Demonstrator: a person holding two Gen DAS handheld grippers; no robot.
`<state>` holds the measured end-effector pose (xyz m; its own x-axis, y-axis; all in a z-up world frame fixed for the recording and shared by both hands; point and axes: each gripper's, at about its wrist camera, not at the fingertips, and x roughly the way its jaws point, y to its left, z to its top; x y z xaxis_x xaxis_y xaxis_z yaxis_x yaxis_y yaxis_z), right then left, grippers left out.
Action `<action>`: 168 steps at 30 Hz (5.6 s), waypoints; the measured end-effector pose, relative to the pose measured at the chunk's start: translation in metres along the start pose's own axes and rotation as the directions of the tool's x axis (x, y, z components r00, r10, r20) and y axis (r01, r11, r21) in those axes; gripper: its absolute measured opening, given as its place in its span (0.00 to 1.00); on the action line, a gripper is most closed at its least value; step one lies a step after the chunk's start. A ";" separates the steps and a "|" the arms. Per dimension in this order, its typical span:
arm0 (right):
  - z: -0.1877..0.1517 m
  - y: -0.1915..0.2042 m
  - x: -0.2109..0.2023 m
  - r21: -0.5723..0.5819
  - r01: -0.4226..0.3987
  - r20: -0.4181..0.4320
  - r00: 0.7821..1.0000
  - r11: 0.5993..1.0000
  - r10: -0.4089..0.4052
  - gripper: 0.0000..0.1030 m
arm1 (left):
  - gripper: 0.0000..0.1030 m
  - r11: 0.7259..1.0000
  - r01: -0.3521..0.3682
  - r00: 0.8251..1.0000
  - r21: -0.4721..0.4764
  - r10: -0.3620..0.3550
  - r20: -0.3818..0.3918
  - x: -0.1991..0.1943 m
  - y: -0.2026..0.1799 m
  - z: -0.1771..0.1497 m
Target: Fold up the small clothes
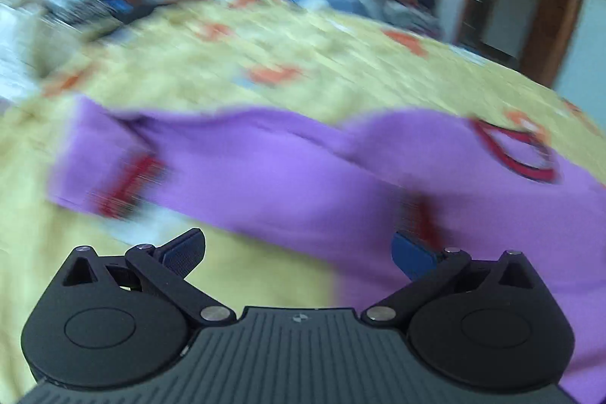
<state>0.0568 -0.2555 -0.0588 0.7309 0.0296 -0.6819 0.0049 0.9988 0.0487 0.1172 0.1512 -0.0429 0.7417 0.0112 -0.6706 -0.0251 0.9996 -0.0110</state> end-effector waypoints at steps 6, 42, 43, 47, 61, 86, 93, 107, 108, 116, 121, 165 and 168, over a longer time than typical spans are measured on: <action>-0.031 0.075 -0.017 -0.111 0.007 0.029 1.000 0.994 -0.003 1.00 | 1.00 0.930 -0.249 0.966 0.271 0.219 0.138 0.011 0.049 0.007; -0.079 0.104 -0.034 -0.123 -0.056 -0.008 0.998 0.991 0.056 1.00 | 0.08 0.890 0.388 0.918 -0.241 -0.350 0.185 -0.091 0.109 0.124; -0.082 0.103 -0.037 -0.126 -0.060 -0.007 0.998 0.990 0.059 1.00 | 0.08 0.875 0.416 0.907 -0.247 -0.378 0.185 -0.098 0.101 0.132; -0.092 0.100 -0.047 -0.105 -0.077 0.010 0.997 0.991 0.078 1.00 | 0.08 0.832 0.499 0.867 -0.243 -0.474 0.155 -0.119 0.058 0.153; -0.113 0.098 -0.064 -0.116 -0.081 0.032 0.996 0.990 0.085 1.00 | 0.07 0.769 0.598 0.766 -0.226 -0.631 -0.121 -0.027 -0.178 0.121; -0.121 0.088 -0.076 -0.123 -0.082 0.027 0.996 0.989 0.086 1.00 | 0.08 0.717 0.678 0.609 -0.162 -0.671 -0.424 0.066 -0.370 0.017; -0.123 0.090 -0.079 -0.126 -0.078 0.031 0.996 0.989 0.082 1.00 | 0.02 0.656 0.734 0.543 -0.173 -0.721 -0.430 0.063 -0.366 0.008; -0.026 -0.041 -0.055 0.210 -0.140 0.135 0.984 0.968 0.113 1.00 | 0.95 0.811 0.582 0.809 -0.054 -0.585 -0.066 -0.001 -0.195 0.048; -0.012 -0.052 -0.039 0.224 -0.142 0.118 0.986 0.964 0.118 0.99 | 0.95 0.834 0.549 0.833 -0.052 -0.551 -0.053 -0.004 -0.172 0.047; 0.035 -0.083 0.046 0.253 -0.133 0.026 0.991 0.958 0.131 0.70 | 0.96 0.930 0.349 0.932 -0.117 -0.357 -0.059 0.009 -0.041 0.022; 0.046 -0.073 0.063 0.200 -0.077 -0.015 0.997 0.977 0.082 0.05 | 0.80 0.927 0.344 0.927 -0.150 -0.361 -0.104 0.039 -0.026 0.019; 0.019 0.106 0.017 -0.266 -0.250 0.116 0.951 0.931 0.288 0.71 | 0.78 0.923 0.380 0.881 -0.051 -0.378 -0.285 0.099 -0.038 0.076; 0.016 0.149 0.022 -0.327 -0.266 0.089 0.947 0.907 0.309 0.71 | 0.78 0.927 0.367 0.876 -0.074 -0.371 -0.309 0.098 -0.035 0.068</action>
<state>0.0840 -0.1067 -0.0549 0.7541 0.3337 -0.5657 -0.4128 0.9107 -0.0129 0.2363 0.1187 -0.0583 0.4518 -0.3686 -0.8124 0.1988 0.9294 -0.3111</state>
